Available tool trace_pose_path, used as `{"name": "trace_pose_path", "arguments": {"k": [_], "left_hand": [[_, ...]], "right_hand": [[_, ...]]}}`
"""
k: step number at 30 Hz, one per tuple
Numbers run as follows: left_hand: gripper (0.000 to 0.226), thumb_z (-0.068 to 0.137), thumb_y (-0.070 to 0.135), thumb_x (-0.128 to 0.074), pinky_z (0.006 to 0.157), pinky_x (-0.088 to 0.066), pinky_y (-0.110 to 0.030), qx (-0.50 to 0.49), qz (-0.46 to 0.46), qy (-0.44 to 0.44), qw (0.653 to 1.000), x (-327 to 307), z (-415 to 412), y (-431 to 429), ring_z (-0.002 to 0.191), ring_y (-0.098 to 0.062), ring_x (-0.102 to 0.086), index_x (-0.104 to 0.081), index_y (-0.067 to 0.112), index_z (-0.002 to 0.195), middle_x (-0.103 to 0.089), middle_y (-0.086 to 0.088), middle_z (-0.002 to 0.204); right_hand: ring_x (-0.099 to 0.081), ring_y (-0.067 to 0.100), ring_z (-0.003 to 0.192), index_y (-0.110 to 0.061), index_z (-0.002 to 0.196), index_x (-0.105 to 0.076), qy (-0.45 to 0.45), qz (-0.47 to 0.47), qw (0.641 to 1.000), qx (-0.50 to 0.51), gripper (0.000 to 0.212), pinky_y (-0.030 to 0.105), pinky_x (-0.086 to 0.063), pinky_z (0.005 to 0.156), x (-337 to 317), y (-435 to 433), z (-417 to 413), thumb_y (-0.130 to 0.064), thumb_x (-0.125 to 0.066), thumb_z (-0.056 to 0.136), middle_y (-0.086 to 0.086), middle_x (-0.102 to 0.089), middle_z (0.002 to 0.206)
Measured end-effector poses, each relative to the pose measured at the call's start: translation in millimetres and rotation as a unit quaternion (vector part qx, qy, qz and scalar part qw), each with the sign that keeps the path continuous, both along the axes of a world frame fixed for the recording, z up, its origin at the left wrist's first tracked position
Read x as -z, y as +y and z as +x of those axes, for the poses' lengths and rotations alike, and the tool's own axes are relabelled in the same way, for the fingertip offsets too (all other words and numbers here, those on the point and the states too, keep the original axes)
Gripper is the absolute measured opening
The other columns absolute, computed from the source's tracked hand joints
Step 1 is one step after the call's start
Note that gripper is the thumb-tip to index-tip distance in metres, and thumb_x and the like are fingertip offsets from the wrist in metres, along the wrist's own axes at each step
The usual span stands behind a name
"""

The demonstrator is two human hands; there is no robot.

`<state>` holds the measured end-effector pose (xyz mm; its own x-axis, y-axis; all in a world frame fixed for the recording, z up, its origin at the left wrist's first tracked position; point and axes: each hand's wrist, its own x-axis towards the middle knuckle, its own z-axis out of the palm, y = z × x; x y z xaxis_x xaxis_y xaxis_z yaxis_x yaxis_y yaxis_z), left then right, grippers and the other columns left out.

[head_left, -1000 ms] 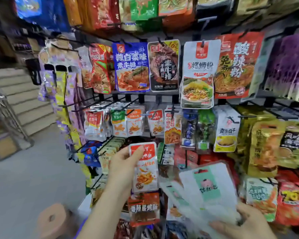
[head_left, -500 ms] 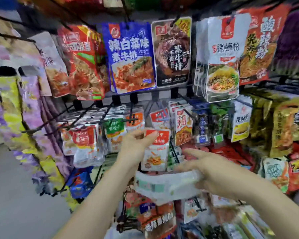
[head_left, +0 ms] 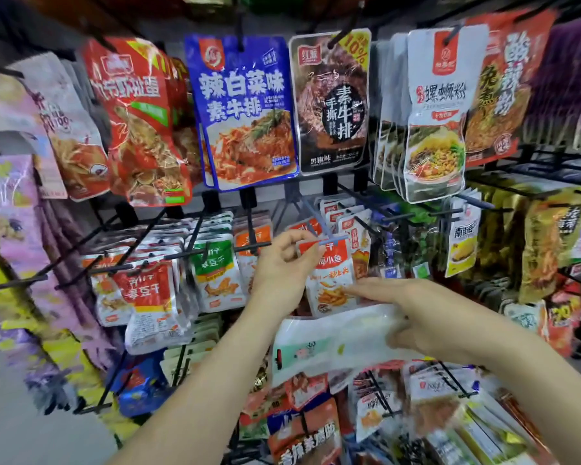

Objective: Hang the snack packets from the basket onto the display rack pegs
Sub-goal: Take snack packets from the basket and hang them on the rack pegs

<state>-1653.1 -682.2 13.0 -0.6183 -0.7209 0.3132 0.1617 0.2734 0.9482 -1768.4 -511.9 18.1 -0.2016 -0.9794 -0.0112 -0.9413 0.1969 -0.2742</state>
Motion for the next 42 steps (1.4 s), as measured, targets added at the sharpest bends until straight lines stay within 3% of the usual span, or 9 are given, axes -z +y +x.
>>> {"name": "trace_pose_path", "arguments": {"k": [4,10,14,19,24,27,30,35,42], "left_hand": [[0.014,0.085,0.008,-0.070,0.066,-0.055,-0.016,-0.009,0.017,0.003,1.000,0,-2,2,0.078,-0.003,-0.070,-0.067,0.020,0.092,-0.073,0.004,0.089],[0.019,0.085,0.009,-0.070,0.079,-0.058,-0.030,-0.023,0.022,0.020,0.999,6,0,3,0.086,-0.009,-0.071,-0.069,0.028,0.087,-0.074,0.009,0.085],[0.025,0.083,0.008,-0.072,0.077,-0.057,-0.026,-0.037,-0.001,0.033,0.999,7,-1,4,0.083,-0.008,-0.070,-0.067,0.032,0.082,-0.073,0.011,0.081],[0.025,0.082,0.007,-0.074,0.074,-0.058,-0.025,-0.050,-0.018,0.029,0.998,5,-6,5,0.083,-0.012,-0.070,-0.066,0.031,0.081,-0.073,0.006,0.084],[0.014,0.084,0.009,-0.069,0.069,-0.058,-0.024,-0.006,0.074,0.051,0.996,9,-3,1,0.079,-0.009,-0.072,-0.071,0.022,0.087,-0.076,0.006,0.080],[0.011,0.082,0.015,-0.069,0.075,-0.058,-0.032,-0.003,0.076,0.045,0.996,11,-4,-1,0.085,-0.014,-0.072,-0.073,0.025,0.084,-0.076,0.003,0.085],[0.016,0.085,0.013,-0.069,0.073,-0.057,-0.025,-0.024,0.049,0.044,0.998,12,-4,-2,0.082,-0.009,-0.071,-0.072,0.028,0.081,-0.075,0.009,0.080],[0.014,0.084,0.016,-0.072,0.080,-0.057,-0.029,-0.042,0.014,0.035,0.998,9,-4,0,0.086,-0.008,-0.071,-0.071,0.030,0.082,-0.075,0.010,0.081],[0.013,0.090,0.020,-0.067,0.084,-0.057,-0.030,-0.047,0.035,-0.011,0.998,8,-9,0,0.094,-0.010,-0.070,-0.074,0.027,0.097,-0.075,0.007,0.093]], "right_hand": [[-0.011,-0.018,0.129,-0.042,0.150,-0.026,-0.012,-0.017,1.000,0.010,0.081,0.004,-0.011,0.104,2,2,-5,-0.011,-0.068,0.087,-0.028,-0.024,0.153],[-0.025,-0.007,0.137,-0.059,0.143,-0.025,-0.032,-0.019,0.999,0.003,0.087,0.010,-0.024,0.104,-4,2,-6,-0.010,-0.070,0.086,-0.032,-0.029,0.149],[-0.013,-0.018,0.128,-0.058,0.143,-0.023,-0.025,-0.014,1.000,-0.011,0.086,0.012,-0.016,0.109,-8,-1,-7,-0.011,-0.069,0.088,-0.034,-0.022,0.148],[-0.015,-0.008,0.142,-0.056,0.145,-0.024,-0.032,-0.010,0.999,-0.006,0.087,0.019,-0.016,0.116,-11,-3,-10,-0.010,-0.070,0.086,-0.030,-0.021,0.154],[-0.020,-0.005,0.142,-0.058,0.144,-0.022,-0.047,-0.016,0.999,-0.005,0.090,0.015,-0.022,0.111,-14,-5,-12,-0.007,-0.070,0.086,-0.029,-0.024,0.153],[-0.021,-0.004,0.142,-0.054,0.147,-0.020,-0.041,-0.013,0.999,-0.007,0.091,0.014,-0.020,0.109,-15,-8,-14,-0.007,-0.069,0.086,-0.028,-0.024,0.154],[-0.020,-0.004,0.142,-0.052,0.147,-0.022,-0.047,-0.013,0.999,-0.005,0.089,0.014,-0.017,0.111,-14,-12,-17,-0.006,-0.067,0.086,-0.027,-0.024,0.155],[-0.022,-0.004,0.142,-0.048,0.147,-0.027,-0.074,-0.016,0.997,-0.001,0.087,0.013,-0.019,0.110,-14,-13,-20,-0.007,-0.071,0.084,-0.027,-0.026,0.153],[-0.024,-0.005,0.140,-0.047,0.147,-0.029,-0.086,-0.023,0.996,0.005,0.088,0.014,-0.023,0.110,-13,-9,-22,-0.009,-0.075,0.082,-0.028,-0.029,0.151]]}}
